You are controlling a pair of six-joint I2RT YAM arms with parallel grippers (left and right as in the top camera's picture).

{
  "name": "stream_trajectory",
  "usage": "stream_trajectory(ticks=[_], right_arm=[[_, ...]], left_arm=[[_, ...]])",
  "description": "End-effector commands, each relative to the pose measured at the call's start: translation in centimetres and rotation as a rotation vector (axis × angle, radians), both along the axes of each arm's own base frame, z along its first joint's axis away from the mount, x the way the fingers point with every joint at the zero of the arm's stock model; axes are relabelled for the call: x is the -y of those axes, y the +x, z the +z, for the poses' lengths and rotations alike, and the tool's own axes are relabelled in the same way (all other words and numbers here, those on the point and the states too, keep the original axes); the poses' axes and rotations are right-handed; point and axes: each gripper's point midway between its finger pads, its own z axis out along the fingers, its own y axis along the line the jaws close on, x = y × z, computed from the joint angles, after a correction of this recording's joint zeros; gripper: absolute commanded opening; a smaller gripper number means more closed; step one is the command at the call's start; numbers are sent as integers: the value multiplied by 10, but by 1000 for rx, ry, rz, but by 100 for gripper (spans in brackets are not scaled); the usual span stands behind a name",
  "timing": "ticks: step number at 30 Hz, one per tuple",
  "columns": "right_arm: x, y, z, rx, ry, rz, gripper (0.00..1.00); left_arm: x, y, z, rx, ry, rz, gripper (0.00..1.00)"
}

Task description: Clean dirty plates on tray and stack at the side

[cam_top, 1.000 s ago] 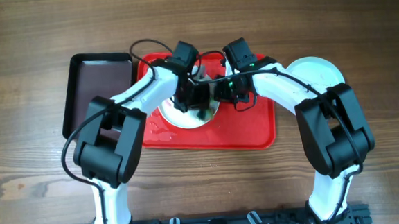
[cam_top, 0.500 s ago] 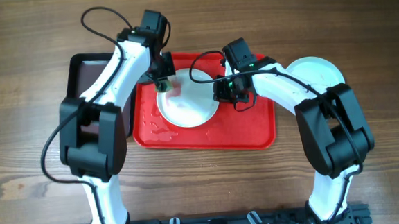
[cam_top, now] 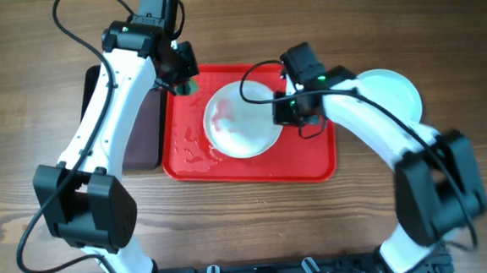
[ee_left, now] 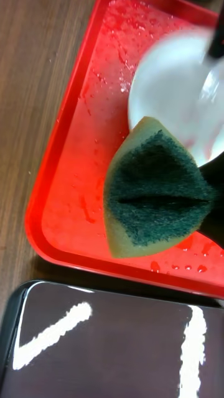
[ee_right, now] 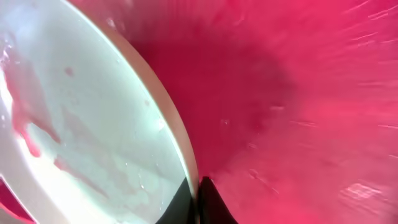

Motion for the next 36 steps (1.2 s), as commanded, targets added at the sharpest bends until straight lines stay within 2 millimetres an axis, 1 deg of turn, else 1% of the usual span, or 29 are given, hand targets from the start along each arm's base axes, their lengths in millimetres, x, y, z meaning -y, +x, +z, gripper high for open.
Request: stream_trajectory(ticks=[1,4,7,9,11,14,16,17,20,22,27,31,36], right_arm=[[39,8,51,184,-164,-38,4],[66,4,74,251,-287,-88,4],[86,-1,95,320,-413,-120,4],[94,-3,106,366,-489,-130,4],[97,-6,119,420,-569,-131,4],[93,-10,136,502,-679,-107,4],[85,-15,150,577,-773,-69,4],[78,-19,162,641,-843,-53,4],[63,-26,179,734,-936,4,4],[56,-30,188,778,-990,34,4],[50,-40,217,887,-1156,67,4],[50,-43,230,922,-1234,70,4],[50,-43,231,922,-1249,82,4]], left_arm=[[1,-4,-17,-56,-15,34,4],[3,-5,-24,-81,-24,43,4],[8,-6,-29,-102,-44,36,4],[9,-7,-33,-112,-48,34,4],[10,-7,-37,-125,-49,33,4],[10,-9,-41,-143,-47,33,4],[9,-10,-43,-149,-46,34,4],[9,-10,-43,-148,-46,34,4],[9,-10,-43,-147,-46,34,4],[9,-10,-43,-147,-46,34,4],[9,-10,-43,-147,-46,34,4],[9,-10,-43,-148,-45,34,4],[9,-10,-43,-148,-45,34,4]])
